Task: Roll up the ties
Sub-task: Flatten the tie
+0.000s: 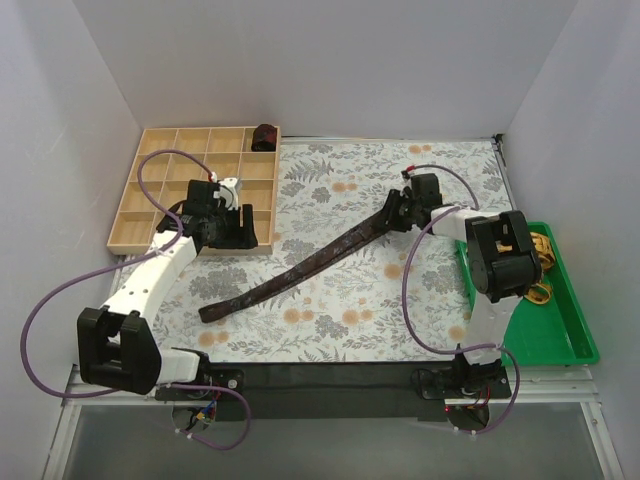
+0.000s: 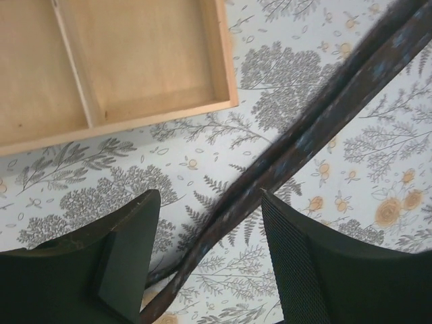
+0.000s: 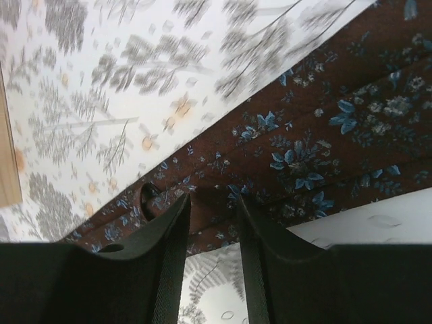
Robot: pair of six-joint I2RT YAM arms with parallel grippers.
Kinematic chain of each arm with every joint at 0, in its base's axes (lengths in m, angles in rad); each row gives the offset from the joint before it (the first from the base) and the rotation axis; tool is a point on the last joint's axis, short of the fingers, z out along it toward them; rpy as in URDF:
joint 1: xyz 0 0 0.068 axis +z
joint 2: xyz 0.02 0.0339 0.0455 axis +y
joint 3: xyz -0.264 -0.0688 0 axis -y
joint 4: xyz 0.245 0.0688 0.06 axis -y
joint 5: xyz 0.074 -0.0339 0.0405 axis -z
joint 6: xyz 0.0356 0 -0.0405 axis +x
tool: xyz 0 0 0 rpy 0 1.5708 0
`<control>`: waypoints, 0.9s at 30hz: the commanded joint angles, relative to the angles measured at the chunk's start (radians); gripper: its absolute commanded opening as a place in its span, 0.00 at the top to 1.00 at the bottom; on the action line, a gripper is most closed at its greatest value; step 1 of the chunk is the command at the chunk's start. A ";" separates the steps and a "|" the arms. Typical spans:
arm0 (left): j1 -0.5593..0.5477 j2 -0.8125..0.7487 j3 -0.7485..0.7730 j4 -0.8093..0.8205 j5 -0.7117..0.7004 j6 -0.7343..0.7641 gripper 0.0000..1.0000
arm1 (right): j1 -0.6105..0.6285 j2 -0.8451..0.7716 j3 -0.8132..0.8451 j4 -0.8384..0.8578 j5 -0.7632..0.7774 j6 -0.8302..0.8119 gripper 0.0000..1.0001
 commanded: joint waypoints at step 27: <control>0.048 -0.080 -0.426 0.335 0.176 -0.209 0.52 | 0.130 -0.267 -0.001 0.043 -0.065 -0.170 0.56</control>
